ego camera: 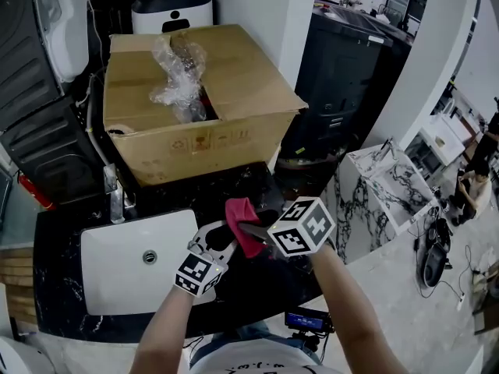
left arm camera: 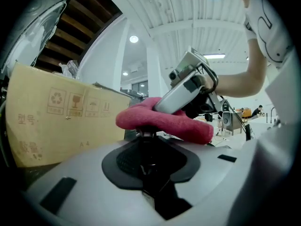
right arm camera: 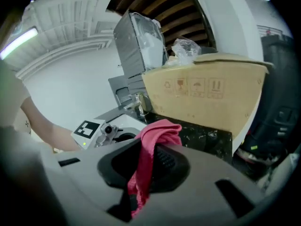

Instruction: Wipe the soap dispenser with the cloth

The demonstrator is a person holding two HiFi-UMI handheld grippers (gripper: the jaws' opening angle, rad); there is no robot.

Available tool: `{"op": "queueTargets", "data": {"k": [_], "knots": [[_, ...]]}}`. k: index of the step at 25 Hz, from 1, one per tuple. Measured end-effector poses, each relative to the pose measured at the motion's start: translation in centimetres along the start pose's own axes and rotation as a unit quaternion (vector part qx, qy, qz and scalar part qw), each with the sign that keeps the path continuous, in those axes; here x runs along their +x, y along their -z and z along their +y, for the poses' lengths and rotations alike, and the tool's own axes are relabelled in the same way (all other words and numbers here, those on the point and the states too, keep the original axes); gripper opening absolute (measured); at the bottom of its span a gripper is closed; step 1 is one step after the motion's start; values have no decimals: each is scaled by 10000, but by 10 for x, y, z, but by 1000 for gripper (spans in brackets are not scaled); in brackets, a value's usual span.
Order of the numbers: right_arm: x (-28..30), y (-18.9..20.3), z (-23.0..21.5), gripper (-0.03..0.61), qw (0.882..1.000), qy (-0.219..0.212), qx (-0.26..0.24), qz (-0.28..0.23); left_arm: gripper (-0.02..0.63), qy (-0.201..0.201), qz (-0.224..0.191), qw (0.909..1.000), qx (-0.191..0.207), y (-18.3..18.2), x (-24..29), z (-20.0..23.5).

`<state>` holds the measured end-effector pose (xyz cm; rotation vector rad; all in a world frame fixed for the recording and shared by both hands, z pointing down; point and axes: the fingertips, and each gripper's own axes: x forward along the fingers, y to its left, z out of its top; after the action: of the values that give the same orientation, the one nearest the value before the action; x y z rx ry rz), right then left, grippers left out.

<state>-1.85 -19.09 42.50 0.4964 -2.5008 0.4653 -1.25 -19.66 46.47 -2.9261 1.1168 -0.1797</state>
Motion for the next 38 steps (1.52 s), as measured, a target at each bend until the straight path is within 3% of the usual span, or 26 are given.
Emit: {"op": "queueTargets", "data": {"k": [2, 6, 9, 11, 13, 17, 22, 26, 30, 32, 35, 38], "knots": [[-11, 8, -12, 50, 9993, 131, 335, -121, 106, 102, 99, 9999, 68, 1, 1, -1], [-27, 40, -36, 50, 9953, 769, 586, 102, 107, 237, 256, 9994, 61, 1, 1, 0], [-36, 52, -35, 51, 9900, 654, 1196, -372, 106, 260, 436, 9987, -16, 1, 2, 1], [-43, 53, -34, 51, 9801, 547, 1693, -878, 104, 194, 523, 9979, -325, 1, 3, 5], [-50, 58, -37, 50, 9713, 634, 1972, -1172, 104, 88, 428, 9942, -979, -2, 0, 14], [-61, 63, -44, 51, 9590, 883, 2228, -1511, 103, -53, -36, 9724, -2331, -23, -15, 34], [-65, 48, -44, 51, 9385, 834, 2463, -2273, 104, -109, -650, 9171, -3932, -53, -32, 55], [-54, 41, -40, 51, 9316, 927, 2439, -2531, 104, -223, -835, 8940, -4397, -67, -41, 66], [-36, 42, -40, 51, 9306, 1060, 2456, -2500, 104, -254, -1188, 8608, -4942, -79, -49, 80], [-27, 37, -34, 51, 9347, 1005, 2309, -2508, 104, -241, -1262, 8561, -5006, -86, -50, 83], [-22, 19, -20, 51, 9385, 799, 1933, -2747, 104, -351, -1117, 8622, -4928, -89, -49, 84], [-19, 10, -16, 51, 9415, 795, 1683, -2808, 104, -449, -1110, 8532, -5077, -86, -51, 89]]}}
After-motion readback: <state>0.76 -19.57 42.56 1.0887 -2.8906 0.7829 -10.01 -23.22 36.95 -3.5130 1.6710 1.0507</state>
